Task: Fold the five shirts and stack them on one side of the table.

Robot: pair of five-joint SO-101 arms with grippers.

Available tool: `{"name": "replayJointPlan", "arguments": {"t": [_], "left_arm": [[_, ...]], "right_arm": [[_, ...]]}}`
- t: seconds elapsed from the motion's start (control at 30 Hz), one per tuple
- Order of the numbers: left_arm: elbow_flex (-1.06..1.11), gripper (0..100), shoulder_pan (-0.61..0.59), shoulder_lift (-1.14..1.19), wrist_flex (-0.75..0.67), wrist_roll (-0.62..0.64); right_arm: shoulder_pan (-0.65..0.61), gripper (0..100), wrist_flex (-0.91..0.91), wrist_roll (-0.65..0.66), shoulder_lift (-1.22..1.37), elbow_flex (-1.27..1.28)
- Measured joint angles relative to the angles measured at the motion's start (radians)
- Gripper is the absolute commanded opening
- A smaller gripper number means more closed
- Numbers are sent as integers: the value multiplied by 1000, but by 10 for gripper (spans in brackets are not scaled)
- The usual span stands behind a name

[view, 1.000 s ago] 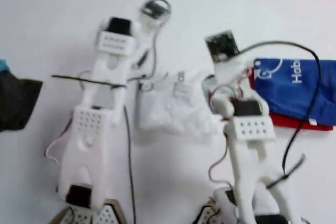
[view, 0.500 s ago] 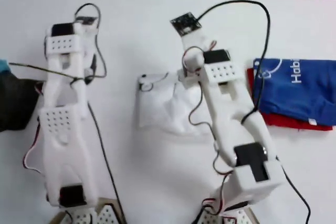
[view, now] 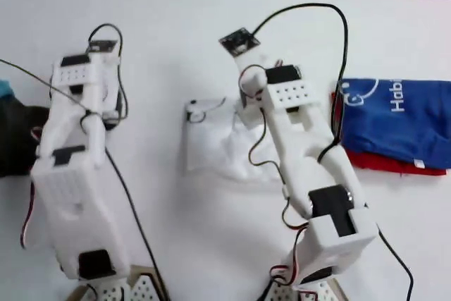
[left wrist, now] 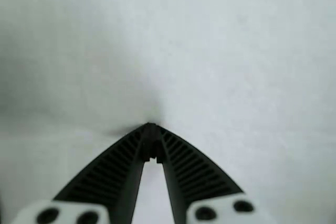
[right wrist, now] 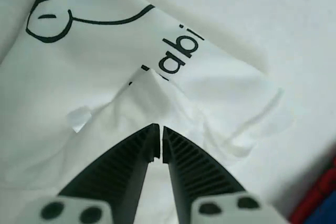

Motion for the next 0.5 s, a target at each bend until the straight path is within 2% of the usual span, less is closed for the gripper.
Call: {"name": "replayJointPlan", "arguments": {"t": [0.13,0.2,0.33,0.5], "left_arm": [[416,25,-2,-272,-305,0],[555,25,8,-353,-416,-2],[597,25,8,-377,-465,-6],[531,25,8,-330,-420,-6]], "right_arm": [[2,21,0,28,0,-58],[0,21,0,29,8,-87],[-34,21,0,29,75,-126],[-101,21,0,29,180,-198]]}}
